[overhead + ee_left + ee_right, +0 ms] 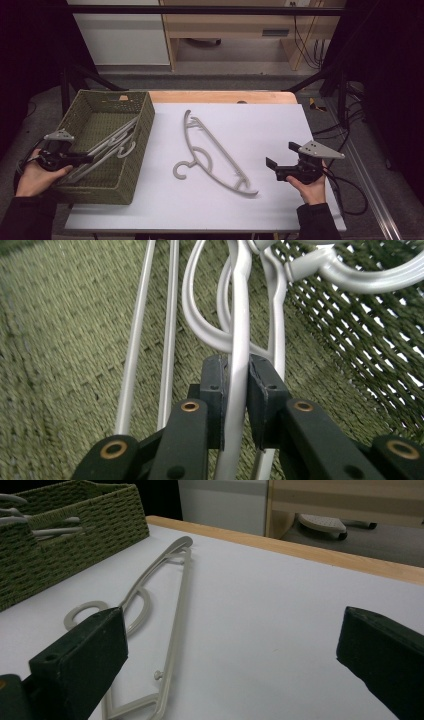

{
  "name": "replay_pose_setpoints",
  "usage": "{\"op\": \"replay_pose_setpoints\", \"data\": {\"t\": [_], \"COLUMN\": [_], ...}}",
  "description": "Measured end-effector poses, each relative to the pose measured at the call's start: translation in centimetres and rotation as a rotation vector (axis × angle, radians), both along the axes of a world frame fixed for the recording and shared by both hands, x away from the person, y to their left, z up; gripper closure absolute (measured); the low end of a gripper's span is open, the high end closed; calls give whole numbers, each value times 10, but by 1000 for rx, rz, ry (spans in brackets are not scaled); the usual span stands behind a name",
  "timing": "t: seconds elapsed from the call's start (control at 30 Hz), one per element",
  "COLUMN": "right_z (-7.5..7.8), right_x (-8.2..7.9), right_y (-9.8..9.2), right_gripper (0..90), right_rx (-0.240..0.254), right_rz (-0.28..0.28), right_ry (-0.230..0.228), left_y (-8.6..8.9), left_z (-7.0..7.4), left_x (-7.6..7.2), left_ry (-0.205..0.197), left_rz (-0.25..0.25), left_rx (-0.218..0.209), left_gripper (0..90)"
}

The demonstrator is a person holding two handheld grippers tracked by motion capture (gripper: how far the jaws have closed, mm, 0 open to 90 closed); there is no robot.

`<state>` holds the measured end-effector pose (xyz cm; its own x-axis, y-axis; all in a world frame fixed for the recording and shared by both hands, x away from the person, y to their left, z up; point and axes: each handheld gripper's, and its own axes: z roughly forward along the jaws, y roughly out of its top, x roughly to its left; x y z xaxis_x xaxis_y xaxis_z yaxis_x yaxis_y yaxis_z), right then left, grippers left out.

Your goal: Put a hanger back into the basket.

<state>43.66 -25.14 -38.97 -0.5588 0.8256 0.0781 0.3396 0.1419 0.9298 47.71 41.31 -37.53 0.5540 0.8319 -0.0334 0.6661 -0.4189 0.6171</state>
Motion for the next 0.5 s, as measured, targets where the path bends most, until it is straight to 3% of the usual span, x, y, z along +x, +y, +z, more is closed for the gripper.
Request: {"op": "replay_pose_setpoints", "data": {"t": [0.07,0.23,0.37,0.5], "right_z": [0,-1,-1,0], "right_x": [0,0,0,0], "right_y": [0,2,2,3], "right_gripper": [3,3,3,3], "right_rx": [1,3,-2,-1], "right_rz": [1,5,8,7], "right_ry": [0,2,1,-6], "left_y": [1,-3,-12,-25], "left_z": [0,10,20,25], "left_x": [-1,-7,-13,-17], "left_ry": [-12,-49,-126,-200], "left_rz": [1,-8,-16,-14], "left_rx": [-30,-53,-86,-122], "left_gripper": [772,743,688,564]}}
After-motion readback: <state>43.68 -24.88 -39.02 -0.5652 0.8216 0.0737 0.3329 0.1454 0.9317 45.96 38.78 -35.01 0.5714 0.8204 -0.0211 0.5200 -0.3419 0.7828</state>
